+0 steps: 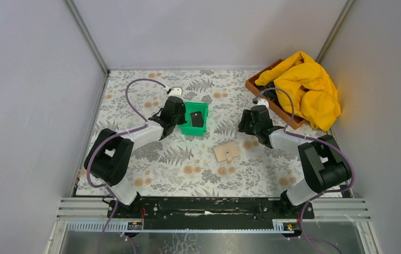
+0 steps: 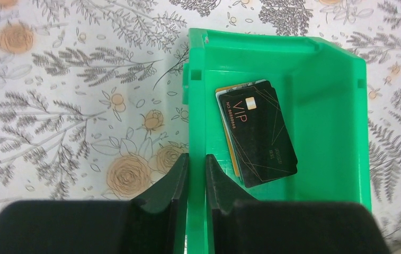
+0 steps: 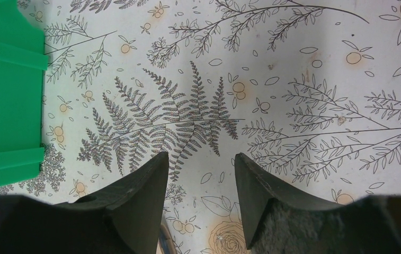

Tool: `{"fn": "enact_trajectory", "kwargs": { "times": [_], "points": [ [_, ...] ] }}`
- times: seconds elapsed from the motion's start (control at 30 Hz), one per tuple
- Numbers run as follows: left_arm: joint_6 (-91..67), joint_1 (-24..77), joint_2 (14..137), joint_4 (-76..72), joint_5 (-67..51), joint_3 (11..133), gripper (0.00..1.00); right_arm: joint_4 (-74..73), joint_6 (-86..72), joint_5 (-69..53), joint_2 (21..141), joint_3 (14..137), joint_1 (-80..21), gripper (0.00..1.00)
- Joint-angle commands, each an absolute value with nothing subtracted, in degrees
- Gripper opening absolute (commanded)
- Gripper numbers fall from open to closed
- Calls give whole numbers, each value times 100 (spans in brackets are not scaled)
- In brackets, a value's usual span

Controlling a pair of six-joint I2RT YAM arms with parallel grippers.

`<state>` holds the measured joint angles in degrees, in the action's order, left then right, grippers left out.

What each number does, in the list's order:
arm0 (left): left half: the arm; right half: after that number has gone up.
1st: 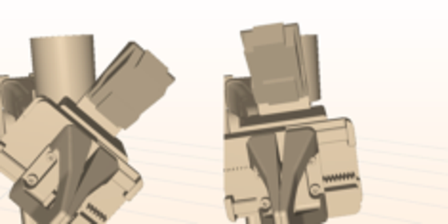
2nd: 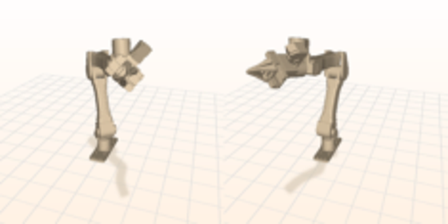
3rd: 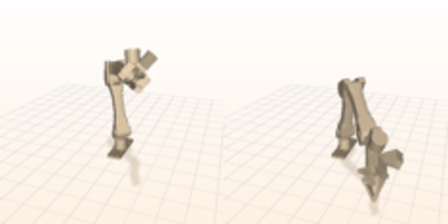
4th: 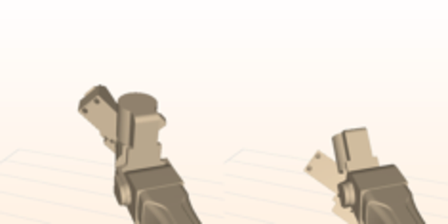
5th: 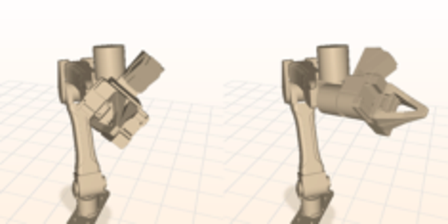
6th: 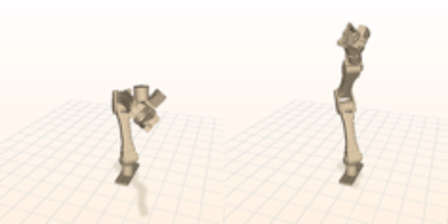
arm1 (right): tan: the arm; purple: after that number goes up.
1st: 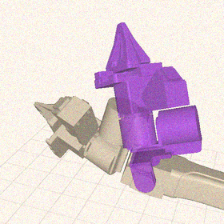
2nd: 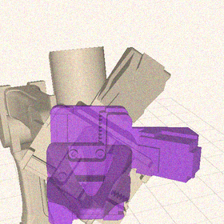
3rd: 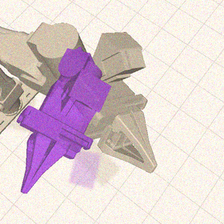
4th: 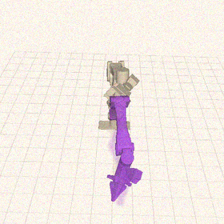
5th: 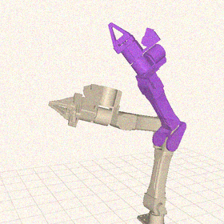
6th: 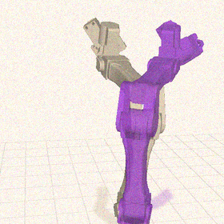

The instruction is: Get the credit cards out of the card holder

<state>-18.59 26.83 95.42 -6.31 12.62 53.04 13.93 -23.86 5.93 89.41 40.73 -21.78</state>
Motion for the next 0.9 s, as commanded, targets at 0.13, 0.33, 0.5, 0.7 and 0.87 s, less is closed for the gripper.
{"fn": "enact_trajectory", "kwargs": {
  "times": [0.13,0.33,0.5,0.7,0.87],
  "points": [
    [-3955,2970,9501,88,2466,5172,0,1435,-2376,547,8818,4280,-2252,57],
    [-4979,3269,9199,316,3205,5089,0,1407,-2372,567,8748,4283,-2252,57],
    [-5089,3540,9286,673,3583,5621,0,1398,-2373,564,8743,4289,-2252,57],
    [-4823,3762,9597,984,3844,6288,28,1380,-2375,600,8736,4292,-2255,57],
    [-4644,3803,9703,985,3844,6388,39,1415,-2364,691,8660,4239,-2256,58]
  ]
}}
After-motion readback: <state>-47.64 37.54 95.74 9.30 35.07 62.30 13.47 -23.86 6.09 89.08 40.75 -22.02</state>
